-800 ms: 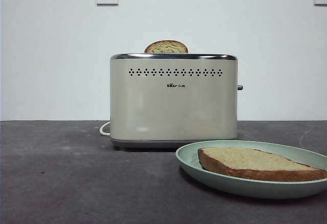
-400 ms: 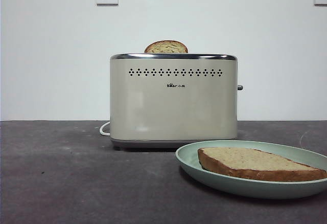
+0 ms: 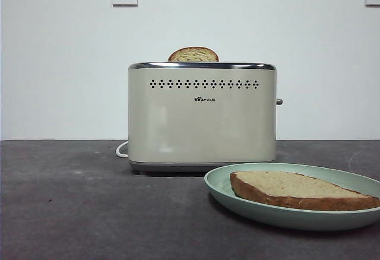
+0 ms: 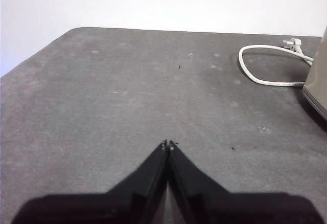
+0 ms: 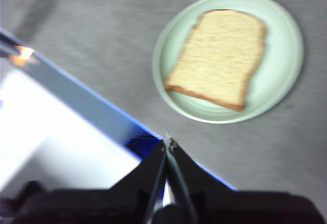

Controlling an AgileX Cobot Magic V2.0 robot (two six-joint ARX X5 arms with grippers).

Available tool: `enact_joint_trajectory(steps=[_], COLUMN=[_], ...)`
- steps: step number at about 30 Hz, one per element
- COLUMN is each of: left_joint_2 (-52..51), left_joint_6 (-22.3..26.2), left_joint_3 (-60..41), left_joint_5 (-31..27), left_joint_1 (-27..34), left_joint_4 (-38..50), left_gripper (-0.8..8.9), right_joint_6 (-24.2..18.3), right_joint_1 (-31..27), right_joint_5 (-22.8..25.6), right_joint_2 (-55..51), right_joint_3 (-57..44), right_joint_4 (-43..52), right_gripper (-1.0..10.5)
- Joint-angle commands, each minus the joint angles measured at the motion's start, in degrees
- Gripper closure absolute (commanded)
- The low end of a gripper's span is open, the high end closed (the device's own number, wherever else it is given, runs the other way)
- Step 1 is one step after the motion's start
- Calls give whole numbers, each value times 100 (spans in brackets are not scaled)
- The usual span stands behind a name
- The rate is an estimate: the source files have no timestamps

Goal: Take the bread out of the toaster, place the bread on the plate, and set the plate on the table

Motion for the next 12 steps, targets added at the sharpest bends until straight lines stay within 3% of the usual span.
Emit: enact_joint_trajectory(steps=[1,8,12], left_joint_2=[-15,-15,-15], left_joint_6=[-37,-39,-37], left_joint_3=[-70,-70,-70], left_joint_5=[-7,-4,-7], left_joint_1=[22,22,22], left_joint_4=[28,28,28], left_gripper=[817,817,817], right_joint_6=[-122,-107,-203], right_joint_1=[-17,-520,-951], right_joint_5=[398,350,354], right_joint_2=[-116,-487,-743], right_joint_3=[-31,-31,-33], right_joint_4=[22,422,1298], right_gripper=[946,946,946])
